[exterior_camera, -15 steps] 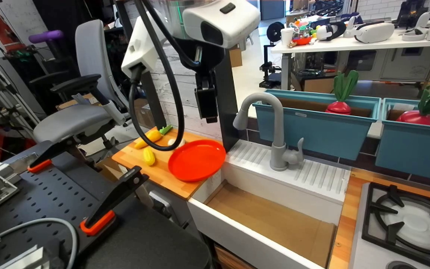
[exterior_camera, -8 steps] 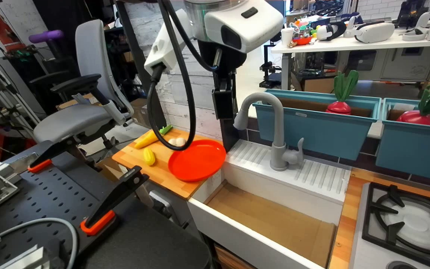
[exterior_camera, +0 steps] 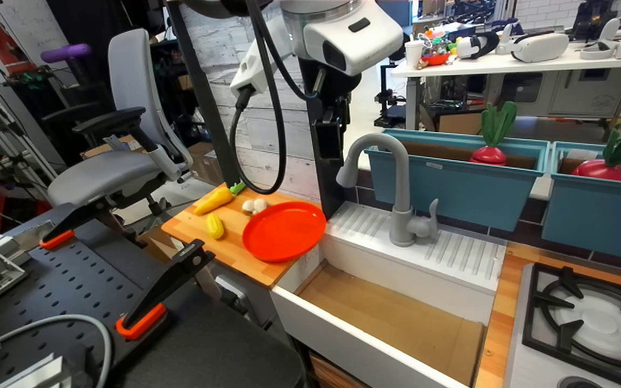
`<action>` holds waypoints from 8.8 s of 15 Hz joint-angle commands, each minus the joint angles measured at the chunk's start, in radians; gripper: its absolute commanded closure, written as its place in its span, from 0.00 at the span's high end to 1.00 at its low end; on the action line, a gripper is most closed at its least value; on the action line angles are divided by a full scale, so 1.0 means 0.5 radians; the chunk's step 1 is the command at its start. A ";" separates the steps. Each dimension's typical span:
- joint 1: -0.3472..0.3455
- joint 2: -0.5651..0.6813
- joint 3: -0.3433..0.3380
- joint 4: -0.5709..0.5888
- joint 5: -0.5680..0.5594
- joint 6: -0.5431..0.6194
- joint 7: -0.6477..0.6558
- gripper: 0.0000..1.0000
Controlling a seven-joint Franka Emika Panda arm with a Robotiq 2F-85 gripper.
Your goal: Move the carrot plushie away from you, then turn the tap nozzle to the right, finally, put the doll on the orange plate
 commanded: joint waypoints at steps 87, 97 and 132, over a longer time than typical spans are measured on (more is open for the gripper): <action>-0.629 -0.039 0.562 -0.081 0.735 0.022 -0.641 1.00; -0.394 -0.028 0.376 -0.060 0.392 0.097 -0.248 1.00; 0.063 0.107 -0.087 0.008 0.192 0.174 -0.282 0.08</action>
